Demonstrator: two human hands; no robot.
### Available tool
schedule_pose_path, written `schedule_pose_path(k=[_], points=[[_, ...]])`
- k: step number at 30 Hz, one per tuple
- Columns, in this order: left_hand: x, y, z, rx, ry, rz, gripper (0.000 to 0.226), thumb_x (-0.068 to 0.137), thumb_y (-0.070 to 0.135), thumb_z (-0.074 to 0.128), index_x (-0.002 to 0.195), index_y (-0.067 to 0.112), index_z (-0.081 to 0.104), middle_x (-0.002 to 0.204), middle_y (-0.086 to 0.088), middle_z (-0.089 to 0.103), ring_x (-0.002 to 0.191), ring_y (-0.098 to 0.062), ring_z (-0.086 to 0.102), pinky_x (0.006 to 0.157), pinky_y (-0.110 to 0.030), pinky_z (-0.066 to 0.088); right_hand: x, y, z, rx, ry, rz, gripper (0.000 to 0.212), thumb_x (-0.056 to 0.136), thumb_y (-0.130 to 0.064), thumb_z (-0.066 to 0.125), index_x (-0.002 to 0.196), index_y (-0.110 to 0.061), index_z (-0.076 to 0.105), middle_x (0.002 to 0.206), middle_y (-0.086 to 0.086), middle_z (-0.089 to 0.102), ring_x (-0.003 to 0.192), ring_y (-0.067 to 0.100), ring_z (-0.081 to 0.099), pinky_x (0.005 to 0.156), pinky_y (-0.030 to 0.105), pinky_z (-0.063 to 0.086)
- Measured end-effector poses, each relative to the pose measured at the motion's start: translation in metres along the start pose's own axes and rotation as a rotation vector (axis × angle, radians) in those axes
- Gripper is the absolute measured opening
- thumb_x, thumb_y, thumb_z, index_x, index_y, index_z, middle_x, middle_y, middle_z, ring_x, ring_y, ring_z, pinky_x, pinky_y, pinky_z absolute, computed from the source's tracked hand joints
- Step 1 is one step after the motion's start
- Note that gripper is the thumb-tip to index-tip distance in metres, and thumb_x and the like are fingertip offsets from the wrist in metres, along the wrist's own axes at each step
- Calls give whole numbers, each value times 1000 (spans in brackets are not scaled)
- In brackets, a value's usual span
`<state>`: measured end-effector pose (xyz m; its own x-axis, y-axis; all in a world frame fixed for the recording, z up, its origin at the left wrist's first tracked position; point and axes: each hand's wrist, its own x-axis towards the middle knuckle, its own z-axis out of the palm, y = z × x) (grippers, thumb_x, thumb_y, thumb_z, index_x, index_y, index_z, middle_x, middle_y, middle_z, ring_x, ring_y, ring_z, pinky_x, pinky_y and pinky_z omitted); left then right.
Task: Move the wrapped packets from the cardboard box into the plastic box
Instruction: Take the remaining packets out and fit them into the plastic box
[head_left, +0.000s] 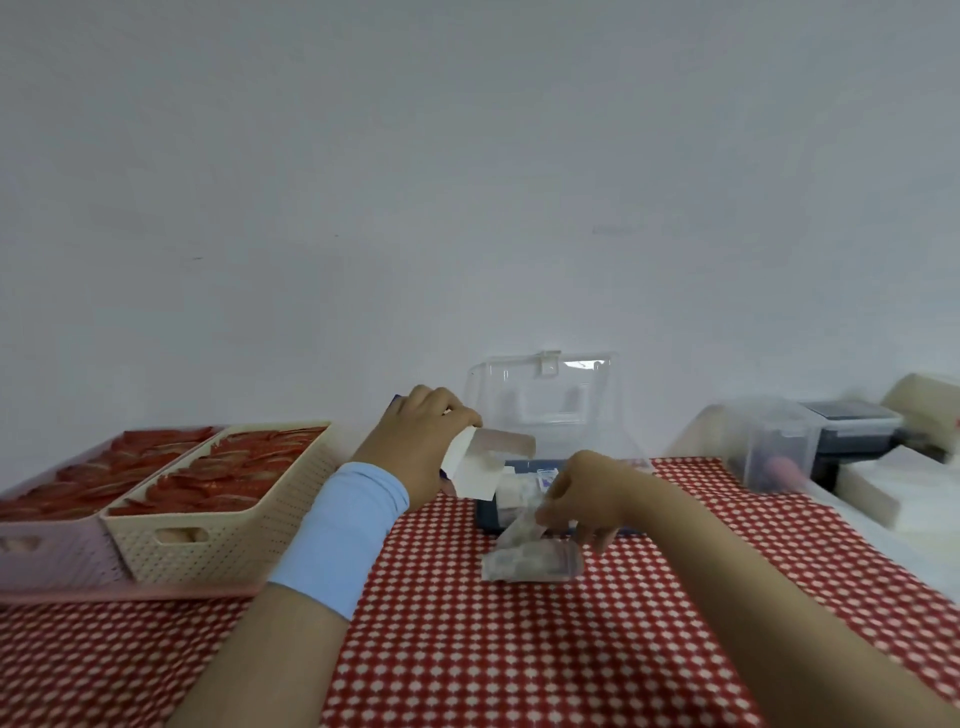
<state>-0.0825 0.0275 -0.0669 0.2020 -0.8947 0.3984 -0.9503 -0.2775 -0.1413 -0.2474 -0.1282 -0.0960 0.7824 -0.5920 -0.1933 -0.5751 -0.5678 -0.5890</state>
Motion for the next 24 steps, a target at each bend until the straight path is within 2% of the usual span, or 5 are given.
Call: schedule_pose_path(k=[6,11,19,22,24], points=[[0,8,-8,29,46,72,71,82,7,68,143,34,41,137,10,43,130,-15,30,108,-25,22,-8,-16,-13,-99,418,-76,35,86,-50,71,96,-16,71,86,3,74,74,20,72,72,33,60],[-4,16,-17,58,91,124,87,83,-3,67,152,33,26,148,10,39,139,-13,30,117,-29,24,6,-27,-14,212,531,-145,32,94,-39,63,113,-14,64,93,4,73,75,20,73,75,40,62],[1,9,-16,259,237,236,90,75,3,79,149,29,35,146,2,49,143,-20,35,120,-52,11,11,-35,10,639,491,-359,60,92,-21,70,138,-19,31,106,-5,71,97,15,68,76,27,54],[-3,3,-14,-26,181,163,85,81,2,74,149,32,33,148,6,43,140,-15,33,119,-42,28,13,-35,13,799,394,-348,92,93,-24,70,156,-23,3,121,-3,66,94,5,66,73,21,54],[-9,-3,-12,-278,225,112,79,81,-3,70,144,32,38,142,10,45,132,-9,39,109,-34,41,17,-35,15,880,320,-338,91,91,-24,72,157,-24,9,121,-2,67,93,9,69,76,31,59]])
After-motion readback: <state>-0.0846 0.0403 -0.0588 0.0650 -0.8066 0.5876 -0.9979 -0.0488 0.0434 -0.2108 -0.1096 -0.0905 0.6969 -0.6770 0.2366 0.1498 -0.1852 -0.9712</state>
